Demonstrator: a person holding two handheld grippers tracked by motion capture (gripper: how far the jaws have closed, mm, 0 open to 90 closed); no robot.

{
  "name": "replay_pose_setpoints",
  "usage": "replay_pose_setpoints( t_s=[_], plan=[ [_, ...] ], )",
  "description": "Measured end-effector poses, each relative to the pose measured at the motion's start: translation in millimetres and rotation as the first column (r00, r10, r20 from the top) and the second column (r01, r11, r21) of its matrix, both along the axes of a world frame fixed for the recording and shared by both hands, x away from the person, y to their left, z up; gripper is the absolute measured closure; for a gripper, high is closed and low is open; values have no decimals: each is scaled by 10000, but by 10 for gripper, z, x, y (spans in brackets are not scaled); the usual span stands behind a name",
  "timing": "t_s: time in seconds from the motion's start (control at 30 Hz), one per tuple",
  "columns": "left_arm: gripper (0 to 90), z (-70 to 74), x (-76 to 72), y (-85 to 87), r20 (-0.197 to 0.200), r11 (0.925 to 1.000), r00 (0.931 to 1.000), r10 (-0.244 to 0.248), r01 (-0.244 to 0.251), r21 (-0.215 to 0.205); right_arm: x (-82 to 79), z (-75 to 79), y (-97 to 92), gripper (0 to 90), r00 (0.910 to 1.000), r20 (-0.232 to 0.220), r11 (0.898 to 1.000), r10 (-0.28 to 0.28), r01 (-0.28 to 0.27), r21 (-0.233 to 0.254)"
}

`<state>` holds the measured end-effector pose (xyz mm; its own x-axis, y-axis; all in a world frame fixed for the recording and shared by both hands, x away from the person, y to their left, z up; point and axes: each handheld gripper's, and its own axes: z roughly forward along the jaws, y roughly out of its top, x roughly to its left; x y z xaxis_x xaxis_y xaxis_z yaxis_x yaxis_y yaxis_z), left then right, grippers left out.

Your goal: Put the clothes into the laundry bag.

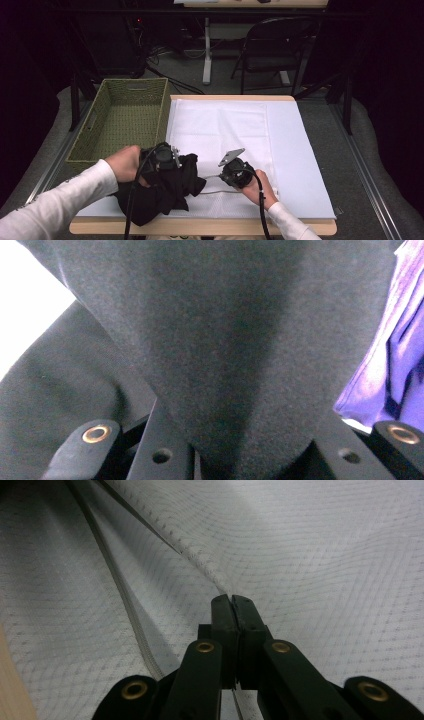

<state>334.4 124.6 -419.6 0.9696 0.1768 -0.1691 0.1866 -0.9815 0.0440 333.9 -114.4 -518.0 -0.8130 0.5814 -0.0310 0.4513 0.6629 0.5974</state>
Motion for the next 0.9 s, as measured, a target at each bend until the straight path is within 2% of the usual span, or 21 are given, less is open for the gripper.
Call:
replay_pose_setpoints(
  t_s=[0.03,0.1,0.13,0.17,0.2,0.3,0.37,0.4,0.43,0.47,0.5,0.53,0.57,0.6,0.63,0.67,0.73,0.77,0.83,0.87,0.9],
  plan=[
    [756,-144,3,-48,-76,10000,10000,-35,36,51,4,2,1,896,10000,72,10000,63,-62,-10],
    [756,-195,9,-72,-65,10000,10000,-14,14,-41,9,5,-2,896,9999,97,10000,86,-86,-1],
    [755,-243,14,-96,-165,9998,9999,3,-7,-211,10,6,-3,895,9999,130,10000,86,-86,-11],
    [755,-283,27,-120,-476,9994,9988,-122,106,-323,3,9,-2,896,9999,164,10000,-40,41,-28],
    [752,-333,18,-144,-211,9988,9998,-65,55,-490,0,12,-1,896,9999,157,10000,-72,72,8],
    [729,-489,12,-199,-102,9956,9999,18,-27,-933,-5,13,11,896,9998,200,10000,-52,52,22],
    [675,-529,4,-187,53,9934,10000,-78,83,-1144,-14,14,23,896,9998,207,10000,-13,14,-52],
    [675,-541,7,-162,8,9915,10000,52,-51,-1297,-14,14,23,896,9998,207,10000,-13,14,-52],
    [648,-565,-2,-130,60,9890,9998,172,-161,-1467,-15,14,24,896,9999,167,10000,8,-7,-80],
    [624,-572,-15,-101,221,9875,9997,41,-5,-1577,-15,10,26,896,9998,178,10000,22,-20,-75],
    [582,-588,-23,-71,231,9860,9995,218,-177,-1659,-16,11,27,896,9998,174,10000,12,-11,-82],
    [519,-602,-30,-46,405,9871,9988,291,-224,-1583,-15,10,29,896,9999,162,10000,31,-30,-93],
    [459,-617,-47,-9,520,9839,9980,353,-256,-1767,-15,9,29,896,9999,146,10000,-10,11,-92],
    [439,-637,-50,29,461,9813,9977,500,-405,-1884,-12,7,28,896,9999,146,9999,2,-1,-103],
    [409,-659,-67,67,701,9778,9952,677,-522,-2028,-13,7,29,896,9999,153,9999,9,-7,-132],
    [354,-672,-81,99,739,9721,9937,843,-657,-2254,-14,10,30,896,9999,156,9999,-3,5,-134],
    [319,-692,-101,136,710,9696,9926,989,-801,-2314,-18,9,35,896,9998,181,9998,-6,9,-195],
    [357,-695,-129,154,890,9674,9923,857,-615,-2458,-16,10,36,896,9998,192,9998,-13,16,-197],
    [375,-700,-169,169,957,9671,9917,855,-595,-2472,-8,7,38,896,9997,221,9996,62,-56,-267],
    [391,-707,-188,177,1051,9643,9911,819,-521,-2597,-6,2,42,896,9998,203,9996,53,-47,-265],
    [421,-714,-198,183,941,9649,9920,838,-572,-2565,-12,0,47,896,9999,167,9996,4,0,-278]
  ],
)
